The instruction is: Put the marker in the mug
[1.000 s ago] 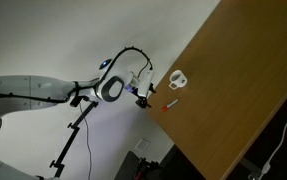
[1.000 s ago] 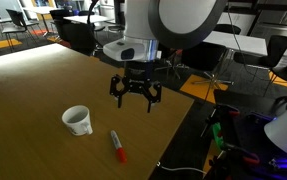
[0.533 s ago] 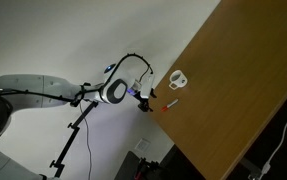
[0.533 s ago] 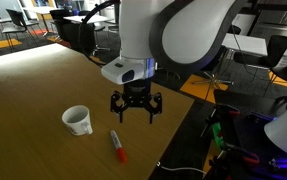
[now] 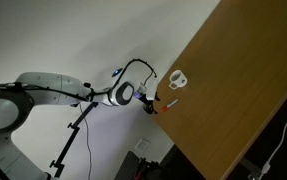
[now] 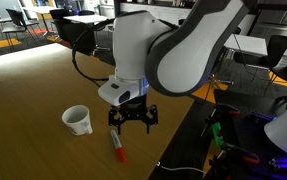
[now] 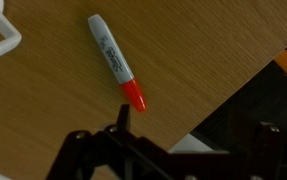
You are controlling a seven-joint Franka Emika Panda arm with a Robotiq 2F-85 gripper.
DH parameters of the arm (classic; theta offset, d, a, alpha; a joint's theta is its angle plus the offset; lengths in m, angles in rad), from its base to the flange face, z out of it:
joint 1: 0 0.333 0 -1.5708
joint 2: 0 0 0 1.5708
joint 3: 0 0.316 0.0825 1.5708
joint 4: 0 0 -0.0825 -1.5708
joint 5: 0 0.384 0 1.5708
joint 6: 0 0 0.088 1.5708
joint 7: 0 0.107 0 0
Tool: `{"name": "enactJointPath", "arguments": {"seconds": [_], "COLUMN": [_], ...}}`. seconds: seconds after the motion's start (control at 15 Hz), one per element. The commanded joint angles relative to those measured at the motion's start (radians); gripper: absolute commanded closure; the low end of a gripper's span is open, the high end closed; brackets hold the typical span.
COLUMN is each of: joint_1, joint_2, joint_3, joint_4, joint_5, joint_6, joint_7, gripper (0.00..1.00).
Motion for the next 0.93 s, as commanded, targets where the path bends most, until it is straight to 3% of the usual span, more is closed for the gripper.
{"name": "enactJointPath", "arguments": {"seconds": [0.0, 0.87], "joint_1": [-0.024, -0.048], "joint_2": [0.019, 0.114], "joint_3": [0.023, 0.008], "joint_4": [0.011, 0.058], "joint_5": [-0.032, -0.153], "joint_6": [0.006, 0.110], "joint_7": [0.028, 0.020], "gripper": [0.00, 0.00]}}
